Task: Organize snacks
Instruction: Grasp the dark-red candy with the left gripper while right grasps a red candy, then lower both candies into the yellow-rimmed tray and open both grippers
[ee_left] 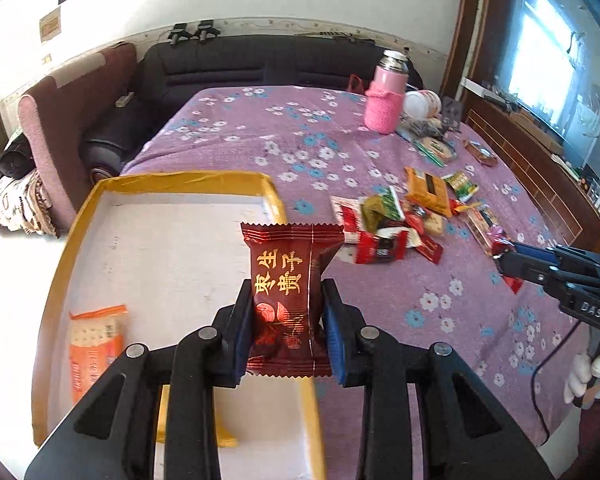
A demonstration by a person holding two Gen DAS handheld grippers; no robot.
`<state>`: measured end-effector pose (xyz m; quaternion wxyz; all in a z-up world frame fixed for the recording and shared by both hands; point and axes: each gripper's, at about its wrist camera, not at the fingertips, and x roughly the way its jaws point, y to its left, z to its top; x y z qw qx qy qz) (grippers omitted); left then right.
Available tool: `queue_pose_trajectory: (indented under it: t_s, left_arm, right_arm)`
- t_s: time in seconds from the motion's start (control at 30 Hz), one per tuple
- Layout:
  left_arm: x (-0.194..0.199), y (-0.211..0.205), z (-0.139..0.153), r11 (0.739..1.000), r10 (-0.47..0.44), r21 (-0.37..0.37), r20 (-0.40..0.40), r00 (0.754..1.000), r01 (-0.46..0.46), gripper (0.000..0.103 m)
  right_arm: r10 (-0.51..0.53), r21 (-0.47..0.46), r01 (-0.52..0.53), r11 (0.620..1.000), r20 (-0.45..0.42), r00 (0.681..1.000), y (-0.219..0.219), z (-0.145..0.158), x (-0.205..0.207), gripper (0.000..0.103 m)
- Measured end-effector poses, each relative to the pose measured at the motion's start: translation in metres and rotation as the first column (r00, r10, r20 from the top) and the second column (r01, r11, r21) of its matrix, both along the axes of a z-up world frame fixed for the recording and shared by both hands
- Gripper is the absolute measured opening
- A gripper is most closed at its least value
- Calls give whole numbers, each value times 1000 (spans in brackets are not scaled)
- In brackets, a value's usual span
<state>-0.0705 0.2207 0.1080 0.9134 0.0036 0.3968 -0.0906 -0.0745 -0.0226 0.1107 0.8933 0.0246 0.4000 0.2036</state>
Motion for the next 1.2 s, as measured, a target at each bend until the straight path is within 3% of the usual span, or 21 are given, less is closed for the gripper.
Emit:
queue_pose_trajectory:
  t_s: [0.13,0.23,0.4,0.57,0.9,1.03,1.2]
  left_arm:
    - [9,48,-2,996,89,-2,3,996,-89,29]
    - [20,83,-10,986,155,-52,-24,988,-156,29]
    - [35,121,-23,967,228,-103,-71,971,-235,29]
    - [46,135,-35,957,256,-111,-102,961,-267,30]
    - [55,144,-46,948,244,-171,-142,959,-267,35]
    - [41,141,-32,947,249,-182,-107,963,-265,37]
    - [15,121,-5,952,214,-217,-37,976,-217,50]
  right_arm:
    - [91,79,-88,993,-36,995,52,16,13,26]
    - [175,119,-165,979,-78,981,106,15,27,26]
    - [280,99,-269,958,-133,951,191,-3,44,25]
    - [311,73,-302,950,-176,934,235,-24,61,25]
    - [286,59,-280,958,-217,933,250,-57,80,29]
    - [273,83,-262,961,-174,946,235,-46,72,35]
    - [232,105,-222,969,-91,969,193,-20,48,41]
